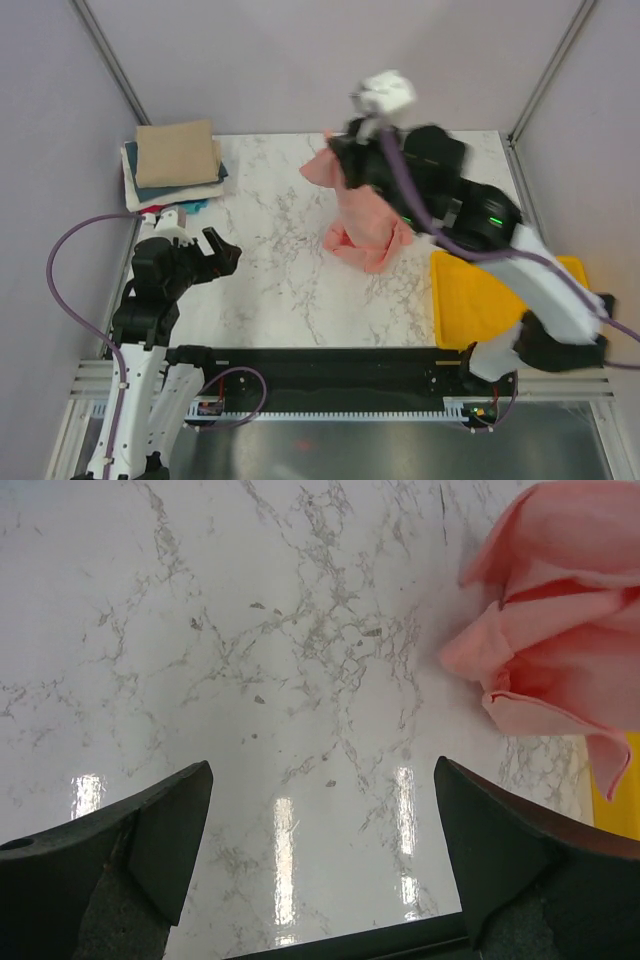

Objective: Fold and stack the t-shirts
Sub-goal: Flatten the tshirt out

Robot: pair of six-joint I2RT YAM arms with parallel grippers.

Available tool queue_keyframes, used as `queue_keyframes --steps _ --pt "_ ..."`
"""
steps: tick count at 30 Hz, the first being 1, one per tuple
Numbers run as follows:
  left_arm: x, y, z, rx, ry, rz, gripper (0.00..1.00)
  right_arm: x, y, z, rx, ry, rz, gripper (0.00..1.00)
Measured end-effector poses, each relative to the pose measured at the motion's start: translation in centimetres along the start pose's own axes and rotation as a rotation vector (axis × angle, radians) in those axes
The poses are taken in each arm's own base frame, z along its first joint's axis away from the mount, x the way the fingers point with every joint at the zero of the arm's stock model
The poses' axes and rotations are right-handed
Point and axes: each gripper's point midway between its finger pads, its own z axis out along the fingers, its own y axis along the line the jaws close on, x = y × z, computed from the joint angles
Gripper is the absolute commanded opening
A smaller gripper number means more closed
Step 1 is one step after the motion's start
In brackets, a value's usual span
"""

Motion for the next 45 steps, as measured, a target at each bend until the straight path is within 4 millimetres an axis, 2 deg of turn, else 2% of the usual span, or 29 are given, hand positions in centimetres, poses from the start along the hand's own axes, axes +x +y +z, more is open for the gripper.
queue_keyframes --steps 1,2,3,5,7,8,10,13,15,17,18,19,22,24,26,32,37,40,41,43,44,45 --pt "0.1 0.1 0.0 -0.006 0.002 -0.003 1.00 -2.1 -1.5 -4.1 0.009 -0.066 0.052 0.00" --pt "0.1 0.2 0.0 -0.012 0.004 -0.006 1.00 -3.4 -4.1 -8.1 0.044 -0.134 0.116 0.00" --pt "0.1 0.3 -0.1 -0.016 0.004 -0.008 1.00 -3.6 -7.4 -11.8 0.103 -0.179 0.175 0.00" --pt "0.0 0.3 -0.1 -0.022 0.003 -0.016 1.00 -1.7 -13.8 -18.1 0.267 -0.248 0.293 0.00" --pt "-0.1 0.2 0.0 -0.020 0.005 -0.034 1.00 1.3 -16.3 -20.9 0.332 -0.253 0.359 0.00" --pt "-0.2 0.0 0.2 -0.012 0.009 -0.044 1.00 4.3 -17.1 -21.3 0.377 -0.221 0.382 0.00" --pt "-0.1 -0.7 0.9 0.015 0.033 -0.076 1.00 7.8 -16.7 -20.0 0.406 -0.143 0.361 0.00" --pt "0.3 -1.5 2.3 0.045 0.083 -0.104 0.98 16.2 -14.8 -16.3 0.441 0.095 0.247 0.00" --pt "0.9 -2.2 3.2 0.066 0.118 -0.106 0.96 20.6 -13.7 -14.8 0.446 0.223 0.189 0.00" --pt "2.0 -2.8 4.2 0.085 0.165 -0.105 0.94 23.8 -13.1 -14.3 0.446 0.309 0.151 0.00" --pt "2.9 -3.4 4.8 0.098 0.194 -0.100 0.93 24.7 -13.0 -14.4 0.444 0.330 0.143 0.00" --pt "3.7 -3.8 5.2 0.110 0.219 -0.095 0.93 25.0 -13.1 -14.4 0.446 0.336 0.144 0.00" --pt "7.9 -5.5 6.9 0.134 0.346 -0.062 0.93 24.9 -13.2 -14.5 0.447 0.325 0.155 0.00" --pt "10.5 -5.9 7.7 0.134 0.419 -0.048 0.94 24.7 -13.2 -14.5 0.449 0.313 0.162 0.00" --pt "12.0 -5.9 8.6 0.121 0.460 -0.049 0.95 24.6 -13.2 -14.3 0.450 0.307 0.165 0.00" --pt "13.6 -5.4 13.4 0.044 0.500 -0.070 0.99 26.1 -13.2 -14.0 0.460 0.323 0.151 0.00" --pt "14.4 -5.8 17.7 0.020 0.511 -0.103 0.98 27.8 -12.9 -13.3 0.464 0.353 0.132 0.00" --pt "14.8 -6.2 20.2 0.014 0.513 -0.124 0.86 28.7 -12.7 -13.0 0.464 0.372 0.120 0.00" --pt "14.7 -6.6 20.8 0.023 0.510 -0.135 0.72 28.9 -12.7 -12.9 0.468 0.378 0.115 0.00" --pt "13.9 -7.5 22.4 0.037 0.487 -0.150 0.53 29.2 -12.8 -12.7 0.474 0.382 0.113 0.00" --pt "13.7 -7.8 23.0 0.041 0.480 -0.157 0.34 29.4 -13.0 -12.7 0.482 0.386 0.113 0.00" --pt "13.5 -8.0 23.4 0.041 0.476 -0.165 0.23 29.5 -13.1 -12.7 0.490 0.386 0.114 0.00"
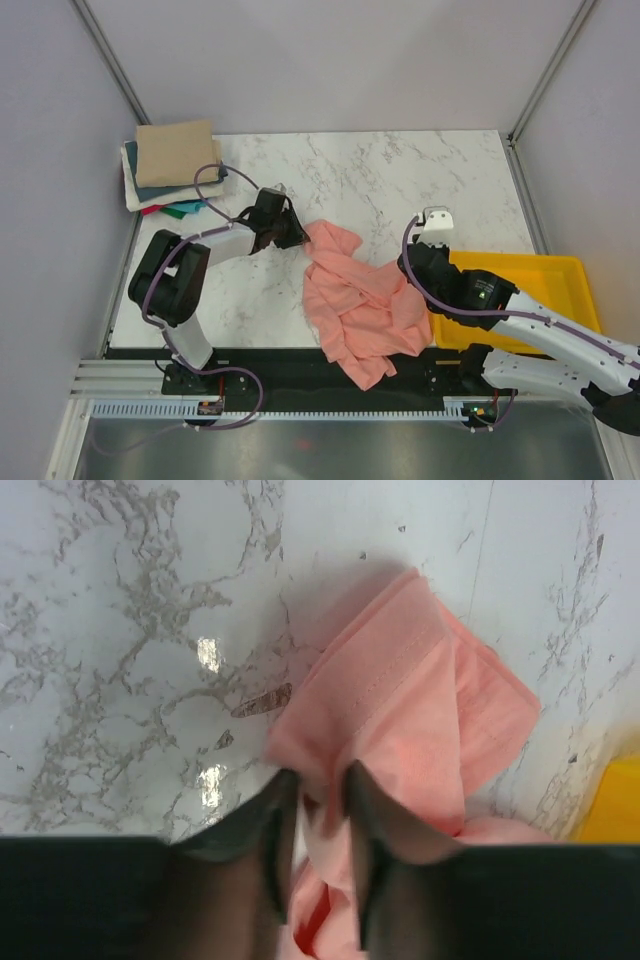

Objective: Fold and stack the t-shirts
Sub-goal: Flatten the tshirt out

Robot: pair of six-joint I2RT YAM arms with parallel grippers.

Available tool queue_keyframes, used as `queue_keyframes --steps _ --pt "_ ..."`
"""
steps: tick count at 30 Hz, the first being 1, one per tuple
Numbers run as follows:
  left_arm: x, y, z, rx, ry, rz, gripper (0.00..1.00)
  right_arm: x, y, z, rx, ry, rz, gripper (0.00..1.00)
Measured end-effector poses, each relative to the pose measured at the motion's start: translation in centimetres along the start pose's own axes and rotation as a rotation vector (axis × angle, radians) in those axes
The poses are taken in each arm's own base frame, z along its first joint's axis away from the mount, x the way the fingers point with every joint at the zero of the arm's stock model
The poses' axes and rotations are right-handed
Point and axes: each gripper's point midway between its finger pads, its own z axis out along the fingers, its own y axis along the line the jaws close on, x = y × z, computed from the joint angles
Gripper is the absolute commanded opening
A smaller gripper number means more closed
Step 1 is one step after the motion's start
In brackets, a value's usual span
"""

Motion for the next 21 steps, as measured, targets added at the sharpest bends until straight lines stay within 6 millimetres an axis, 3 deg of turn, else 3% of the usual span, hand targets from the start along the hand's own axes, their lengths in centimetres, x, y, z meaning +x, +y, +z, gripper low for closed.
queue_keyframes --steps 2,6,10,14,17,20,21 --pt "-0.6 -0.4 0.2 0.003 -0.012 -0.003 0.02 0.0 -0.5 0.4 0.020 0.002 0.012 0.00" --pt "-2.7 -2.0 -0.9 0.012 -0.055 0.001 0.02 -0.5 -1.7 1.0 0.059 -0.002 0.025 0.00" --pt "-5.6 -4.3 -6.3 0.025 -0.145 0.019 0.02 -3.1 -2.8 0.7 0.084 -0.033 0.024 0.00" --pt "-11.1 -8.7 -17.5 0.100 -0.376 0.074 0.02 -9.4 -3.3 -1.7 0.074 -0.155 0.069 0.00" --pt "-14.6 -11.8 -27.5 0.171 -0.579 0.113 0.02 -14.3 -4.3 -4.2 0.074 -0.261 0.105 0.00" --pt "-15.5 -12.9 -35.6 0.207 -0.710 0.135 0.02 -18.3 -5.7 -7.0 0.068 -0.363 0.151 0.00" --pt "-15.4 -12.9 -37.2 0.210 -0.728 0.138 0.02 -19.2 -6.3 -8.0 0.065 -0.393 0.168 0.00"
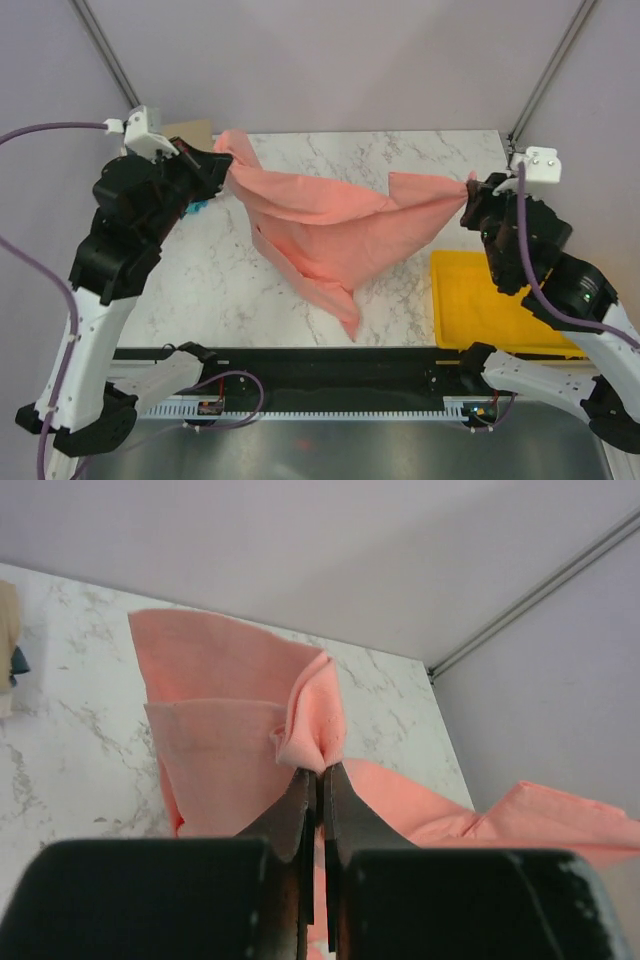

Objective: Fold and stack the t-shirts
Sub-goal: Flatten the tshirt out

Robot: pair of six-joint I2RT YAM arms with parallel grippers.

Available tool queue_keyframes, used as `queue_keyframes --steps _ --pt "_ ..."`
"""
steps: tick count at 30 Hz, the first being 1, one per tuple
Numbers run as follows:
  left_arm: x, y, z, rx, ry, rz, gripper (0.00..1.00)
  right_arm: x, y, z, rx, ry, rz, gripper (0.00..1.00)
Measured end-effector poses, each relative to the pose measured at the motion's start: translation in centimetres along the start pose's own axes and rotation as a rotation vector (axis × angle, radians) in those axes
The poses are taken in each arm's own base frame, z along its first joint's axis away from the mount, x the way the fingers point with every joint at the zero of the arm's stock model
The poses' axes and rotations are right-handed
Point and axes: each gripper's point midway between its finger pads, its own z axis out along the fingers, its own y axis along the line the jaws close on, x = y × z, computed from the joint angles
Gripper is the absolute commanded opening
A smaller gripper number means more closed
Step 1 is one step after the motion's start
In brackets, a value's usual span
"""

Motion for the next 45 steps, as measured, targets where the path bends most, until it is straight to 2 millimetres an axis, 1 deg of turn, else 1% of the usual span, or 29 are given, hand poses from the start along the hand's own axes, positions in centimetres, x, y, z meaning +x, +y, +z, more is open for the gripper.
queue_keyframes --steps 2,3,4,5,7,8,9,10,11,12,13,14,15,16,17,18,19,20,21,23,25,26,27,28,30,35,38,41,45 --pt "-1.3 0.0 -2.5 -0.007 -0.025 0.006 0.02 -1.7 -0.9 -0.9 -0.006 -0.041 0.024 0.00" --pt "-1.6 0.1 -3.6 -0.014 -0.027 0.010 0.03 -2.5 -1.5 -1.4 -0.010 -0.062 0.036 0.00" --pt "-1.6 0.4 -4.4 -0.025 -0.024 0.013 0.04 -3.1 -2.0 -1.9 -0.012 -0.081 0.049 0.00" --pt "-1.4 0.9 -4.9 -0.041 -0.015 0.016 0.08 -3.6 -2.6 -2.4 -0.012 -0.097 0.059 0.00" --pt "-0.2 1.8 -5.1 -0.074 0.025 0.026 0.13 -4.1 -3.5 -3.1 -0.008 -0.115 0.070 0.00" --pt "0.9 2.5 -4.6 -0.097 0.062 0.034 0.19 -4.2 -3.8 -3.2 -0.003 -0.120 0.073 0.00" --pt "2.5 3.3 -3.9 -0.125 0.113 0.044 0.22 -4.1 -3.9 -3.2 0.002 -0.119 0.071 0.00" --pt "4.0 4.2 -3.2 -0.153 0.161 0.052 0.41 -3.7 -3.8 -3.0 0.008 -0.114 0.064 0.00" --pt "6.5 5.6 -1.8 -0.196 0.239 0.067 0.59 -2.8 -3.7 -2.6 0.017 -0.098 0.042 0.00" --pt "8.6 6.9 -0.6 -0.233 0.307 0.082 0.71 -1.9 -3.4 -2.3 0.022 -0.079 0.019 0.00" --pt "11.4 8.6 0.8 -0.276 0.399 0.089 0.83 -0.5 -3.1 -1.7 0.036 -0.051 -0.017 0.00" --pt "13.6 10.1 1.7 -0.314 0.468 0.089 0.86 0.9 -2.8 -1.0 0.047 -0.021 -0.055 0.00" --pt "16.7 12.2 2.8 -0.360 0.558 0.083 0.87 2.4 -2.2 -0.3 0.057 0.013 -0.095 0.00" --pt "19.4 14.1 3.3 -0.407 0.640 0.076 0.88 3.6 -1.8 0.3 0.063 0.041 -0.130 0.00" --pt "22.0 16.0 3.3 -0.451 0.715 0.066 0.88 4.8 -1.4 0.8 0.069 0.067 -0.160 0.00" --pt "24.3 17.7 2.6 -0.495 0.785 0.058 0.87 6.4 -0.9 1.5 0.076 0.102 -0.200 0.00" --pt "26.1 19.0 1.6 -0.528 0.839 0.047 0.84 8.0 -0.5 2.1 0.080 0.138 -0.240 0.00" --pt "26.8 19.5 0.9 -0.539 0.859 0.043 0.82 8.6 -0.4 2.3 0.084 0.153 -0.255 0.00" --pt "27.1 19.7 0.5 -0.537 0.860 0.038 0.81 9.5 -0.3 2.6 0.086 0.173 -0.273 0.00" --pt "26.8 19.3 0.2 -0.509 0.818 0.030 0.76 10.5 -0.5 3.0 0.095 0.199 -0.291 0.00" --pt "26.1 18.8 0.0 -0.475 0.755 0.018 0.72 11.0 -0.7 3.3 0.100 0.211 -0.288 0.00" --pt "26.3 18.8 0.1 -0.469 0.744 0.011 0.71 11.1 -0.7 3.4 0.101 0.213 -0.286 0.00" --pt "25.9 18.5 -0.1 -0.446 0.709 0.002 0.69 11.2 -0.8 3.6 0.103 0.217 -0.283 0.00" --pt "26.1 18.4 -0.2 -0.434 0.699 -0.007 0.67 11.4 -0.7 3.8 0.102 0.219 -0.278 0.00" --pt "27.1 18.8 -0.5 -0.433 0.701 -0.028 0.66 11.9 -0.6 4.2 0.102 0.229 -0.277 0.00" --pt "31.8 20.5 -2.3 -0.461 0.775 -0.102 0.65 13.9 -0.5 5.1 0.088 0.273 -0.286 0.00" --pt "33.9 21.4 -3.4 -0.483 0.805 -0.142 0.64 14.7 -0.2 5.5 0.073 0.292 -0.282 0.00" --pt "34.7 21.7 -3.2 -0.487 0.804 -0.162 0.62 15.0 0.1 5.8 0.060 0.299 -0.275 0.00" --pt "35.3 22.0 -1.8 -0.480 0.788 -0.170 0.60 15.3 0.4 6.0 0.046 0.303 -0.270 0.00"
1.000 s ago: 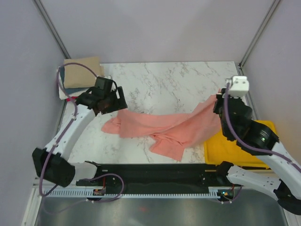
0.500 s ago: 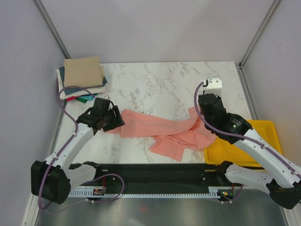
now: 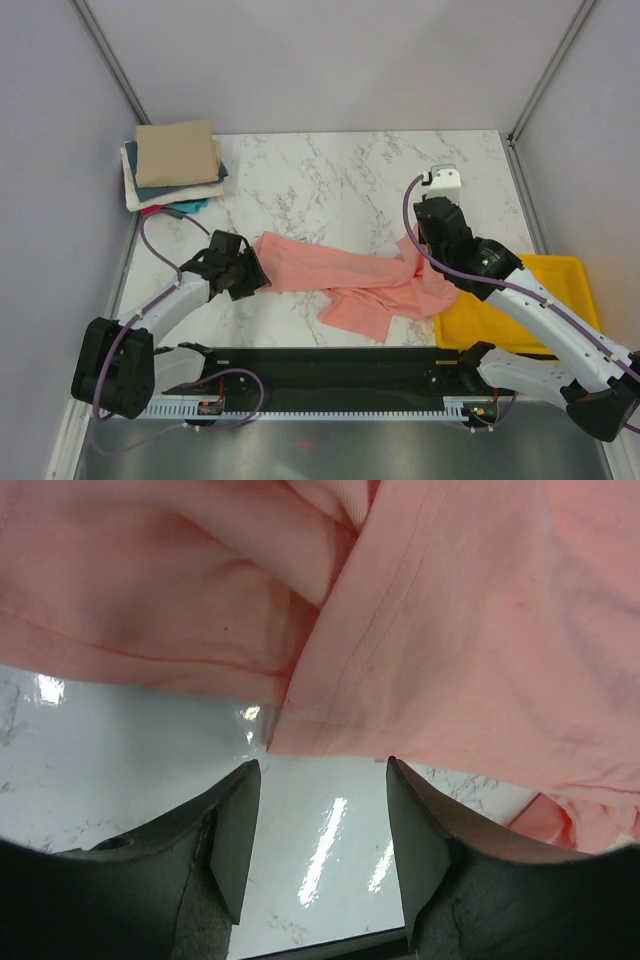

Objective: Fold and stack the t-shirts
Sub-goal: Flatten the tshirt out

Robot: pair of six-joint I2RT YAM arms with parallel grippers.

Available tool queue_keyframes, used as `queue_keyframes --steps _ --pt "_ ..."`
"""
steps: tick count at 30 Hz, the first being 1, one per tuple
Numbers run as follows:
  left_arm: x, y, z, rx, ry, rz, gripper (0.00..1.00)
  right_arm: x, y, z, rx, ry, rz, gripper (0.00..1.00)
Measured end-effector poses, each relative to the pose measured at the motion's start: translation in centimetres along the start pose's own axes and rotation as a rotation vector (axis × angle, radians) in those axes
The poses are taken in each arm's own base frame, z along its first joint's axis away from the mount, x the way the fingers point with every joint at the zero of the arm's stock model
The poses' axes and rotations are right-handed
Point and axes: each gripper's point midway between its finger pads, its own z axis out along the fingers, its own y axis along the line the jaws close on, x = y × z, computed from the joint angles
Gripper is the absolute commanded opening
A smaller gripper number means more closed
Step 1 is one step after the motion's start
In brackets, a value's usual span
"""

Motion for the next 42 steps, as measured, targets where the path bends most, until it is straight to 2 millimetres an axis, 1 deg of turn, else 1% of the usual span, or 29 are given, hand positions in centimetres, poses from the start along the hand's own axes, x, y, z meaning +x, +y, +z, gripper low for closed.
queue_keyframes --steps 6,9,14,17,18,20,21,24,26,29,32,34,37,39,42 --pt "-0.4 -0.2 1.4 0.004 -0.004 -0.001 0.56 1.0 -0.2 0.4 0.004 0.020 -0.006 0.00" --pt "-0.4 -0.2 1.7 0.008 -0.010 0.000 0.49 1.4 -0.4 0.5 0.005 0.027 -0.002 0.00" --pt "-0.5 -0.2 2.1 0.024 -0.029 0.001 0.42 1.4 -0.4 0.5 0.003 0.029 0.006 0.00" --pt "-0.6 -0.3 2.2 0.034 -0.039 0.002 0.33 1.4 -0.3 0.6 -0.002 0.031 0.010 0.00" --pt "-0.6 -0.3 2.3 0.036 -0.041 0.002 0.27 1.4 -0.3 0.6 -0.003 0.032 0.011 0.00" --pt "-0.6 -0.3 2.3 0.037 -0.042 0.003 0.22 1.6 -0.3 0.6 -0.002 0.034 0.012 0.00" --pt "-0.6 -0.3 2.2 0.040 -0.042 0.003 0.16 1.7 -0.3 0.6 -0.003 0.036 0.011 0.00" --pt "-0.9 -0.7 1.4 0.059 -0.061 0.006 0.08 1.9 -0.5 0.6 -0.003 0.038 0.015 0.00" --pt "-1.2 -1.1 0.3 0.079 -0.084 0.008 0.03 1.7 -0.6 0.3 -0.006 0.030 0.027 0.00" --pt "-2.4 -2.4 -2.5 0.119 -0.134 0.014 0.02 1.2 -1.0 -0.4 -0.019 0.006 0.051 0.00" --pt "-4.8 -4.8 -7.0 0.194 -0.234 0.030 0.02 0.1 -1.6 -1.8 -0.048 -0.041 0.088 0.00" --pt "-6.4 -6.2 -10.6 0.243 -0.309 0.046 0.02 -0.7 -2.1 -2.8 -0.067 -0.076 0.109 0.00" --pt "-8.8 -8.3 -17.1 0.320 -0.445 0.079 0.02 -3.0 -3.2 -5.2 -0.115 -0.163 0.151 0.00" --pt "-9.6 -9.0 -20.9 0.350 -0.516 0.096 0.02 -4.8 -4.1 -7.1 -0.147 -0.233 0.185 0.00" --pt "-10.4 -9.4 -26.4 0.382 -0.619 0.119 0.02 -7.6 -6.0 -10.7 -0.202 -0.369 0.246 0.00"
